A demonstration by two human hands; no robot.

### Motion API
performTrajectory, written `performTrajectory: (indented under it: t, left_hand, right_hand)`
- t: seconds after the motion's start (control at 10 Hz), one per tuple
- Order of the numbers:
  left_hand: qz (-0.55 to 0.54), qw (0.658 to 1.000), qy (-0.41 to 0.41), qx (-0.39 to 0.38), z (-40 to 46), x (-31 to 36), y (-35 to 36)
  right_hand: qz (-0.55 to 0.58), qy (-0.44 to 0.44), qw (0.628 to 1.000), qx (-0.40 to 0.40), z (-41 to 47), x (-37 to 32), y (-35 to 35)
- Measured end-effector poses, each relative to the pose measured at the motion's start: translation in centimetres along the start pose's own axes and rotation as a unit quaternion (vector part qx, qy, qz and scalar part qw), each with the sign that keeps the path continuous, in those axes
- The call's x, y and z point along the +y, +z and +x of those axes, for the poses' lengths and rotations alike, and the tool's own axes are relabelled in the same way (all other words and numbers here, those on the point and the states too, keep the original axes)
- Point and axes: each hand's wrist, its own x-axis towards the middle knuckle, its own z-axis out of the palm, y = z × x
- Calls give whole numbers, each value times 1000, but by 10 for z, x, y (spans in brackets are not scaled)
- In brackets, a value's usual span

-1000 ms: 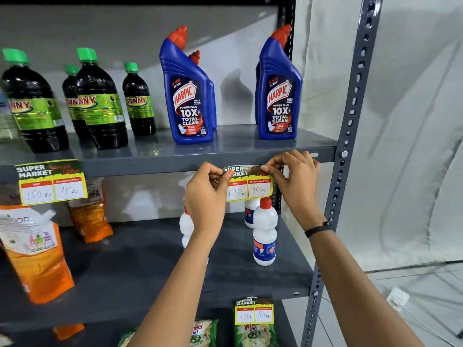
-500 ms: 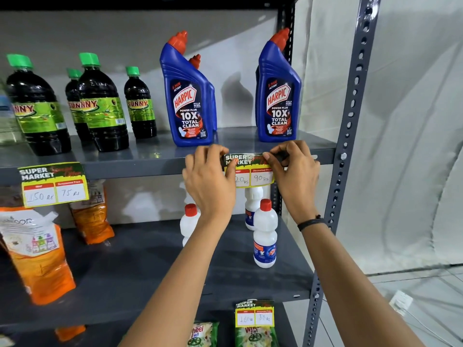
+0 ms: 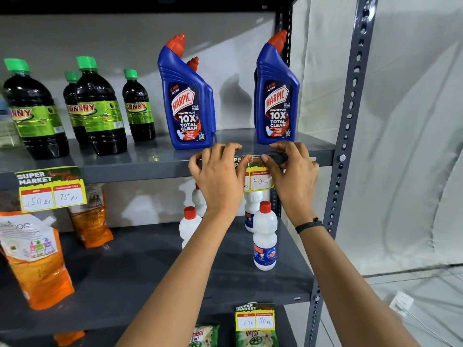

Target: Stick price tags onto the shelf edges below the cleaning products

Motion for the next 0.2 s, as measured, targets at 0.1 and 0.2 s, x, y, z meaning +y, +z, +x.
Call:
performTrajectory:
  t: [0.1, 0.2]
  left_hand:
    - [-10, 1000, 14, -7, 4, -1, -5]
    - [-33, 999, 30, -7, 18, -3, -9]
  right_hand:
    - [1, -15, 1000, 7, 3, -5, -7]
    - [2, -65, 997, 48, 20, -15, -12]
